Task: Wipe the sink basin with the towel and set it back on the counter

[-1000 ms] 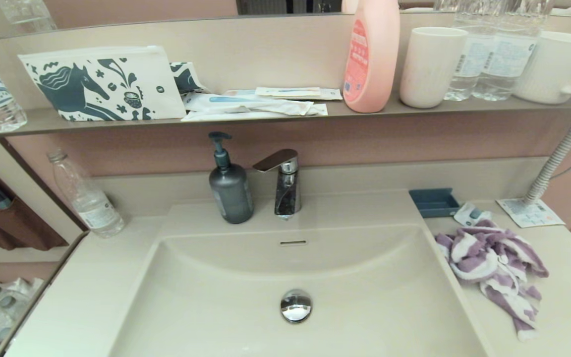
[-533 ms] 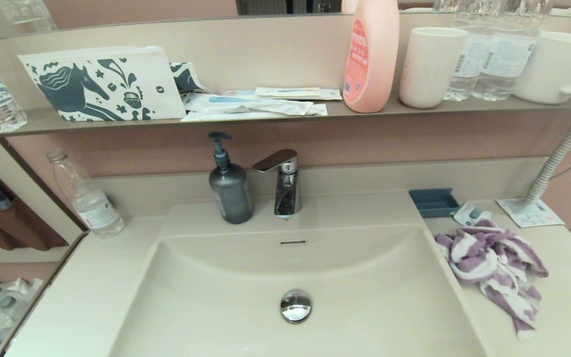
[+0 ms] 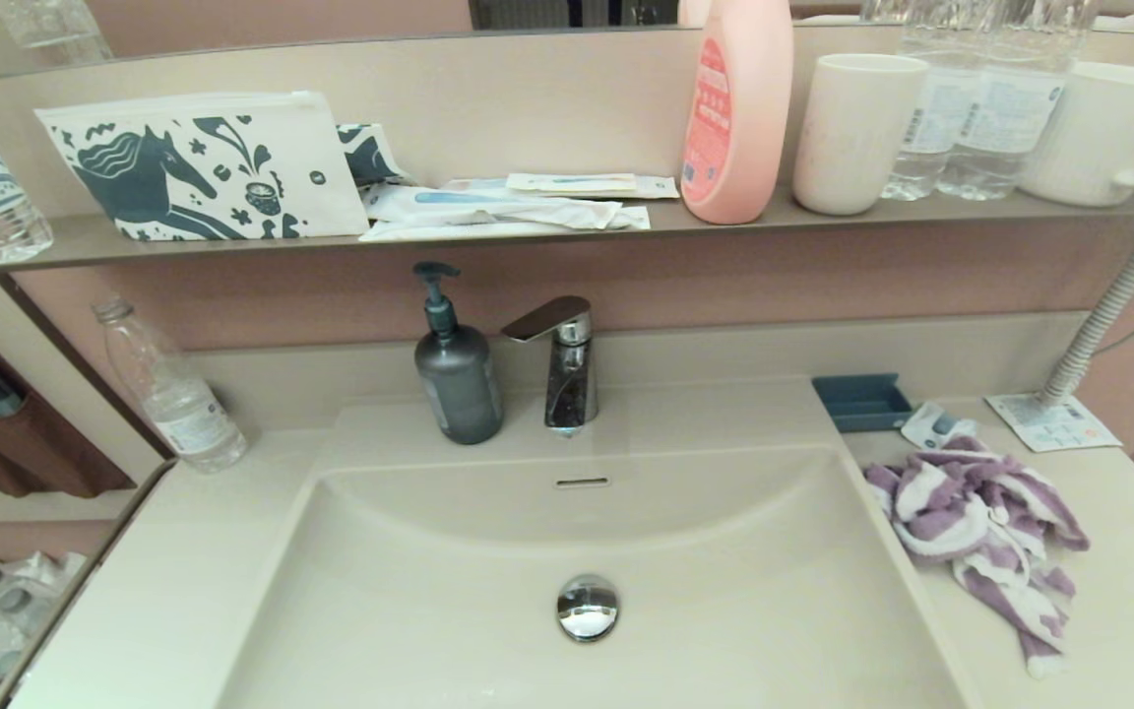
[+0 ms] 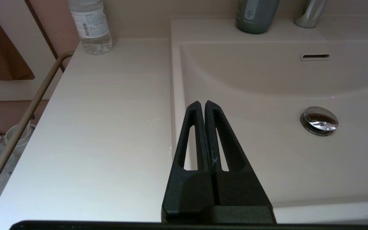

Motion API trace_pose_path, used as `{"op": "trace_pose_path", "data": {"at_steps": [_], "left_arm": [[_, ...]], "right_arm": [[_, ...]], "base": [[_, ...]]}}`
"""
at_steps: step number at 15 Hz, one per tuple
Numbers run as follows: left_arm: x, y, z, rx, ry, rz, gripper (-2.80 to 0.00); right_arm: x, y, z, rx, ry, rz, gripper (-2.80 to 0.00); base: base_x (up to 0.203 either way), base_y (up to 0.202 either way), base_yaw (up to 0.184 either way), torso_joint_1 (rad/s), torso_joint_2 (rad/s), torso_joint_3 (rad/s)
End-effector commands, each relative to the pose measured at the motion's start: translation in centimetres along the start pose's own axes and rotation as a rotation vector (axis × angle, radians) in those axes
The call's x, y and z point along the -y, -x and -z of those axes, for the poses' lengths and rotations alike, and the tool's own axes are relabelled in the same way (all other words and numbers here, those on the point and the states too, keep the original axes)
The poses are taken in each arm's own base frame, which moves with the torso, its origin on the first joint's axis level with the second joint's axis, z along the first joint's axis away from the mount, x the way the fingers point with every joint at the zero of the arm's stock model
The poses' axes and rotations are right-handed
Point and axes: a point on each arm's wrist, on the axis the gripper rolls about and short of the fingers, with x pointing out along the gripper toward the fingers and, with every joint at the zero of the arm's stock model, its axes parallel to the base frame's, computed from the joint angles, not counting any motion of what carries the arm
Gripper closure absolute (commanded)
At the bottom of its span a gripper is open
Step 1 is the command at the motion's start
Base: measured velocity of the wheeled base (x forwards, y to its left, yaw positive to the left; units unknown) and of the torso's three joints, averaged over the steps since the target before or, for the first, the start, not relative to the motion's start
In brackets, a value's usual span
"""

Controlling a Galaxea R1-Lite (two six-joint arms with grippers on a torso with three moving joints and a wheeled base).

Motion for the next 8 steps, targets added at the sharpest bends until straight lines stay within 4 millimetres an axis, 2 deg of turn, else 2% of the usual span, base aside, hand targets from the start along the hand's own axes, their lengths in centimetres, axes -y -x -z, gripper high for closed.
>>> {"op": "trace_pose_path", "data": {"at_steps": [1, 8], "left_arm": [[0.0, -0.01, -0.01, -0.001, 0.0, 0.0, 0.0], [0.0, -0.01, -0.01, -0.001, 0.0, 0.0, 0.0]], "right_arm": [[-0.04, -0.11, 0.55, -0.025, -0.004, -0.006, 0.0], [-0.04, -0.11, 0.55, -0.025, -0.048, -0.007, 0.0]], "base": [[0.0, 0.0, 0.0, 0.0, 0.0, 0.0], [0.0, 0.0, 0.0, 0.0, 0.0, 0.0]]}}
